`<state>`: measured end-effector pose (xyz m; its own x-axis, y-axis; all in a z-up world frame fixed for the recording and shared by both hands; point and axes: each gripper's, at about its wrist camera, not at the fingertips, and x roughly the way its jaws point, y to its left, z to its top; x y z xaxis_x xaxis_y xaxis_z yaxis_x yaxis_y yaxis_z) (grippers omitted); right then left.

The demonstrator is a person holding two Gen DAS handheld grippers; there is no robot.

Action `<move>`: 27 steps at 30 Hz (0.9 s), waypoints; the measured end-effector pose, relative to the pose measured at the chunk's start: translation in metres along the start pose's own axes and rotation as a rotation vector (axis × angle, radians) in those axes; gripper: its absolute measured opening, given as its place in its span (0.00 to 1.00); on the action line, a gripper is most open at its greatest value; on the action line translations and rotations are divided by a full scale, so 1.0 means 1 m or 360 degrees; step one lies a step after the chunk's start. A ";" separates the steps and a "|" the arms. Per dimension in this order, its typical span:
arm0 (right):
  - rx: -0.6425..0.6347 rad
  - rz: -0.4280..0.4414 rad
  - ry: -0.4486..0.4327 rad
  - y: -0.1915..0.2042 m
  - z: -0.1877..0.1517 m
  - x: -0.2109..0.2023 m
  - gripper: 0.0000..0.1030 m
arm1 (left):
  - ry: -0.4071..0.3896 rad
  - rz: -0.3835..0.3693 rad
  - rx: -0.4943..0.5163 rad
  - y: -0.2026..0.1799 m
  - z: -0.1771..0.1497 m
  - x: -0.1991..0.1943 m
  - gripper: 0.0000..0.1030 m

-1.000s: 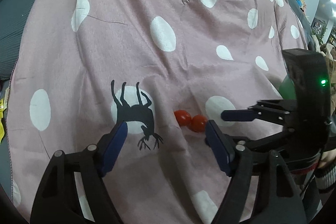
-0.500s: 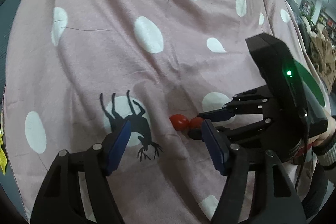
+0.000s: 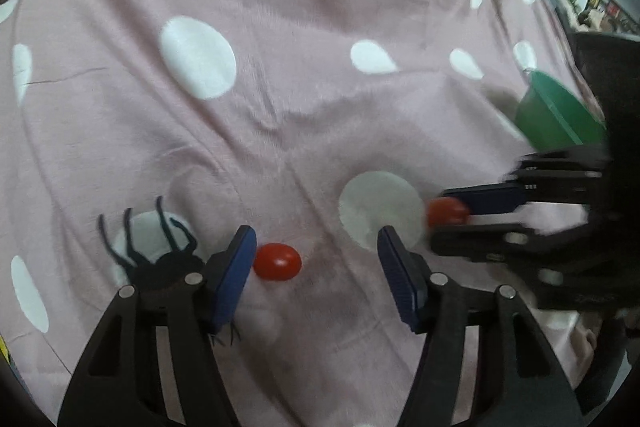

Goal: Organize fruits
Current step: 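Grasp a cherry tomato with the right tool while the left tool grasps the other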

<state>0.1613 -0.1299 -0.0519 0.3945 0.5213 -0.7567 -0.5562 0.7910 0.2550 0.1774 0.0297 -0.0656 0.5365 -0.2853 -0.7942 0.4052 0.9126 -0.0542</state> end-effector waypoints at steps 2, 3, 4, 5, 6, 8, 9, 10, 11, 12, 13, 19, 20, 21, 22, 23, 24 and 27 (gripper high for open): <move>0.0009 0.0022 -0.0032 0.001 -0.002 -0.005 0.28 | 0.0063 0.0061 0.0024 -0.003 0.003 0.012 0.59; 0.0014 0.0033 -0.0046 0.003 -0.002 -0.008 0.28 | 0.0096 0.0082 0.0040 -0.005 0.003 0.018 0.59; 0.0016 0.0048 -0.0064 0.005 -0.003 -0.010 0.28 | 0.0123 0.0105 0.0051 -0.007 0.004 0.022 0.58; 0.0017 0.0058 -0.0082 0.006 -0.003 -0.013 0.28 | 0.0139 0.0139 0.0068 -0.011 0.005 0.025 0.57; 0.0021 0.0065 -0.0096 0.008 -0.003 -0.014 0.28 | 0.0151 0.0151 0.0072 -0.013 0.006 0.025 0.58; 0.0028 0.0071 -0.0111 0.006 -0.005 -0.018 0.28 | 0.0135 0.0064 0.0040 -0.014 0.008 0.019 0.57; 0.0031 0.0069 -0.0118 0.005 -0.006 -0.020 0.28 | 0.0115 -0.0006 0.0019 -0.014 0.008 0.014 0.57; 0.0034 0.0070 -0.0121 0.006 -0.006 -0.019 0.28 | 0.0093 -0.0085 0.0000 -0.013 0.007 0.008 0.57; 0.0038 0.0075 -0.0122 0.005 -0.007 -0.020 0.28 | 0.0070 -0.0158 -0.0018 -0.014 0.006 0.002 0.57; 0.0044 0.0075 -0.0122 0.004 -0.008 -0.021 0.28 | 0.0047 -0.0179 -0.0024 -0.014 0.005 -0.003 0.57; 0.0050 0.0074 -0.0122 0.002 -0.010 -0.021 0.28 | 0.0026 -0.0158 -0.0022 -0.013 0.004 -0.006 0.58; 0.0091 0.0090 -0.0125 0.002 -0.016 -0.019 0.28 | 0.0173 0.0092 0.0017 -0.014 -0.001 0.018 0.50; 0.0093 0.0093 -0.0127 0.001 -0.016 -0.019 0.28 | 0.0188 0.0123 0.0073 -0.020 -0.002 0.019 0.50; 0.0093 0.0093 -0.0128 0.001 -0.017 -0.020 0.28 | 0.0204 0.0131 0.0098 -0.024 -0.003 0.020 0.49; 0.0093 0.0088 -0.0129 0.000 -0.017 -0.020 0.28 | 0.0214 0.0137 0.0115 -0.027 -0.004 0.021 0.49; 0.0093 0.0086 -0.0129 0.000 -0.017 -0.021 0.28 | 0.0217 0.0146 0.0130 -0.028 -0.005 0.021 0.49; 0.0095 0.0084 -0.0130 -0.001 -0.017 -0.021 0.28 | 0.0220 0.0150 0.0140 -0.028 -0.005 0.020 0.48; 0.0102 0.0094 -0.0134 -0.002 -0.018 -0.020 0.28 | 0.0224 0.0132 0.0131 -0.024 -0.006 0.018 0.41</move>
<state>0.1411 -0.1477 -0.0483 0.4242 0.5905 -0.6865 -0.5333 0.7756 0.3377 0.1727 0.0050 -0.0822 0.4639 -0.1610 -0.8711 0.4263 0.9026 0.0602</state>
